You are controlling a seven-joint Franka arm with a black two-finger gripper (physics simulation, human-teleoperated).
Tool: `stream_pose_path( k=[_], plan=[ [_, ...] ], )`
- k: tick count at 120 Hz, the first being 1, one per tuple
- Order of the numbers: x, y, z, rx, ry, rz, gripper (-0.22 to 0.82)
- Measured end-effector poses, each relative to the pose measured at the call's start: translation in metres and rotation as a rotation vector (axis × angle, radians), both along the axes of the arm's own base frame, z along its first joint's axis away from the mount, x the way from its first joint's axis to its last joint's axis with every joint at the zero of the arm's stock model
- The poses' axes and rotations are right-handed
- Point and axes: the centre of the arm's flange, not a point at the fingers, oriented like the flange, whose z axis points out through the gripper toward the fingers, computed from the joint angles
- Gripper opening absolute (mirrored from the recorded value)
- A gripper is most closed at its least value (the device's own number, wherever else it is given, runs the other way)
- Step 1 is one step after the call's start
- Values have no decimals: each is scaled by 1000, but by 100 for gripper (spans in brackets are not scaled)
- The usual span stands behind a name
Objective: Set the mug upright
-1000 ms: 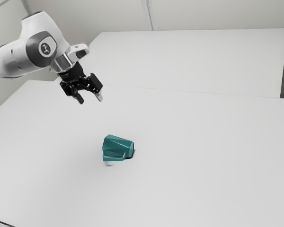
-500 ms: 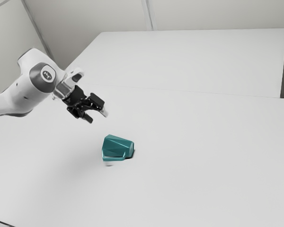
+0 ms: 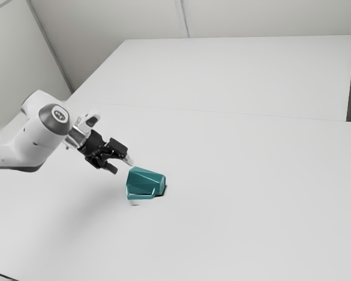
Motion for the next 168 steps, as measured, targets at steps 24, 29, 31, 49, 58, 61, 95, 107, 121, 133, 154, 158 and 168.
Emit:
stream_pose_path(
  k=[24, 29, 31, 49, 58, 61, 95, 107, 121, 133, 154, 158, 168],
  plan=[
    [-8, -2, -13, -10, 0, -28, 60],
    [-9, -2, -17, -24, -2, -24, 60],
    [-10, -2, -18, -30, -3, -22, 60],
    [-10, -2, -27, -52, -16, -26, 60],
    [-10, -1, -30, -54, -22, -31, 60],
    [-10, -1, -32, -55, -23, -33, 60],
    [-8, 2, -44, -118, -65, -14, 60],
    [-8, 3, -49, -139, -77, -12, 60],
    [-8, 3, -56, -163, -89, -13, 60],
    [-8, 3, -60, -182, -102, -15, 60],
    [-9, 2, -71, -200, -116, -25, 60],
    [-9, 2, -72, -202, -120, -27, 60],
    [-8, 1, -75, -206, -128, -34, 60]
  ],
)
